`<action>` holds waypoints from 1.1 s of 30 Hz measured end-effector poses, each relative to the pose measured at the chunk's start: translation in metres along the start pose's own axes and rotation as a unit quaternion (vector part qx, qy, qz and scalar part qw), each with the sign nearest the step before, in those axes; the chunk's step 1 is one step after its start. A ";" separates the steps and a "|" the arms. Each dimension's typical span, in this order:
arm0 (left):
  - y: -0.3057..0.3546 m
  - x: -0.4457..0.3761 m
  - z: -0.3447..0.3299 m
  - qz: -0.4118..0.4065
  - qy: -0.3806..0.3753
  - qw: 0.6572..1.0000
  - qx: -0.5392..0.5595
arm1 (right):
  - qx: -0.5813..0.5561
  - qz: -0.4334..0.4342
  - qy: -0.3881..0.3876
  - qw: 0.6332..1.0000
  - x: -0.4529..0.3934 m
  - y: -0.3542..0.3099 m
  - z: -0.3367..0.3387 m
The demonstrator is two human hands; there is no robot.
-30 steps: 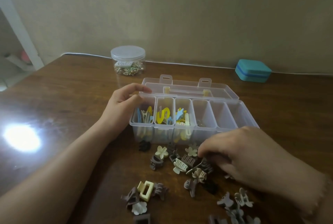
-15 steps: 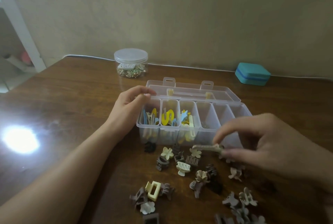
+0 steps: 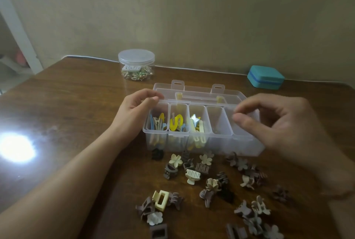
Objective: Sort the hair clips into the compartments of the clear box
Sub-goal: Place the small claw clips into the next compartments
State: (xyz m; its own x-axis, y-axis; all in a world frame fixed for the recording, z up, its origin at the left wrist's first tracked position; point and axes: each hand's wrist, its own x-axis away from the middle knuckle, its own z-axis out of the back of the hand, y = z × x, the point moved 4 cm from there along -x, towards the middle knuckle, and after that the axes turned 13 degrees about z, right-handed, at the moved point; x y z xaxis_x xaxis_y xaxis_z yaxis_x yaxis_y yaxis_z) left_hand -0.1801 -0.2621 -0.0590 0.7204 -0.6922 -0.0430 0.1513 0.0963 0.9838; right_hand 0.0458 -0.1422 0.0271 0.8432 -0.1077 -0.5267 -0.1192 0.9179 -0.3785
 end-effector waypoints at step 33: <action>-0.001 -0.002 0.001 0.022 0.001 1.000 0.009 | 0.011 0.023 0.210 0.977 0.006 0.014 0.017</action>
State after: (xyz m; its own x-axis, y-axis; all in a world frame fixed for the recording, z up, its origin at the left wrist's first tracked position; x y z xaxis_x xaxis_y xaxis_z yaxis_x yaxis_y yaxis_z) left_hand -0.1818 -0.2615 -0.0597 0.7271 -0.6866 0.0008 0.1074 0.1149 0.9875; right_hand 0.0580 -0.1237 0.0323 0.5470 -0.2095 -0.8105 -0.1368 0.9328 -0.3334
